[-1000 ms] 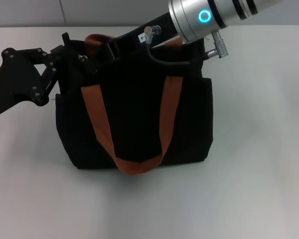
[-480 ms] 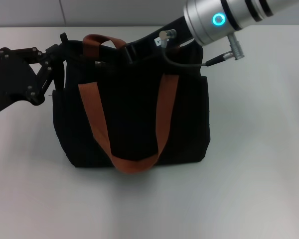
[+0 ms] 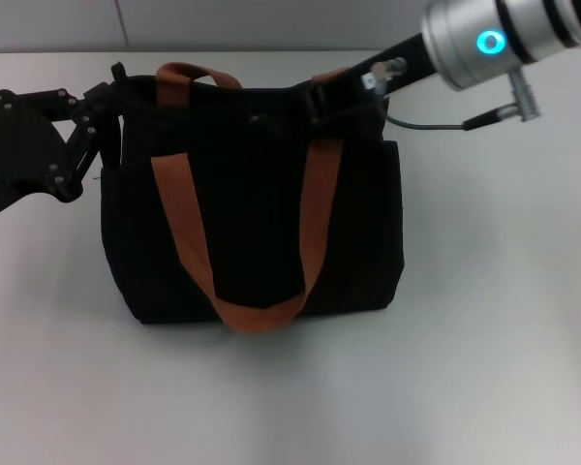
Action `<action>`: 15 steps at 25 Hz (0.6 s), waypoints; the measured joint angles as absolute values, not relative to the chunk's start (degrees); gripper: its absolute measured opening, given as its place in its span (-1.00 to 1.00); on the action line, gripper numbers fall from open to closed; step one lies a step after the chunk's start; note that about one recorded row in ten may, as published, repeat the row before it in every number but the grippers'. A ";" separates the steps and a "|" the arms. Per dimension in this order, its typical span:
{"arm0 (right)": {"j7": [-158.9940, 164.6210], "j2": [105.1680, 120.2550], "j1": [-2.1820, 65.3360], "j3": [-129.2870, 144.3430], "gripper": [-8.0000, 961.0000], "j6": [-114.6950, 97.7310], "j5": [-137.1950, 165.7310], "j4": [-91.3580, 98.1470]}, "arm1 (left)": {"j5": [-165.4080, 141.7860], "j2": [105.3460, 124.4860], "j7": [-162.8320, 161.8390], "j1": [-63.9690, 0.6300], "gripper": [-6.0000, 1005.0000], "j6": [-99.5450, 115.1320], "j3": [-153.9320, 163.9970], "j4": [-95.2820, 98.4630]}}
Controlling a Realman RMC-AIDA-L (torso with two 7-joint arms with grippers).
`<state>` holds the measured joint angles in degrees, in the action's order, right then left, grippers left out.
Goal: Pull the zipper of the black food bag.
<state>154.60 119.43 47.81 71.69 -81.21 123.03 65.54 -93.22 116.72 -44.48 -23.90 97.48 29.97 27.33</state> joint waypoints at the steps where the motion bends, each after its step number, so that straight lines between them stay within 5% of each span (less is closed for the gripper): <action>1: 155.32 119.43 46.54 71.63 -0.98 -81.83 124.02 67.66 | -93.19 116.71 -44.47 -23.90 -0.82 97.49 29.96 27.33; 15: 157.56 119.57 38.76 67.36 -0.93 -85.10 127.31 77.82 | -93.15 116.67 -44.48 -23.91 -0.81 97.47 29.81 27.33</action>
<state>157.56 119.57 38.76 67.36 -85.10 127.31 77.82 -93.15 116.67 -44.48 -23.91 97.47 29.81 27.33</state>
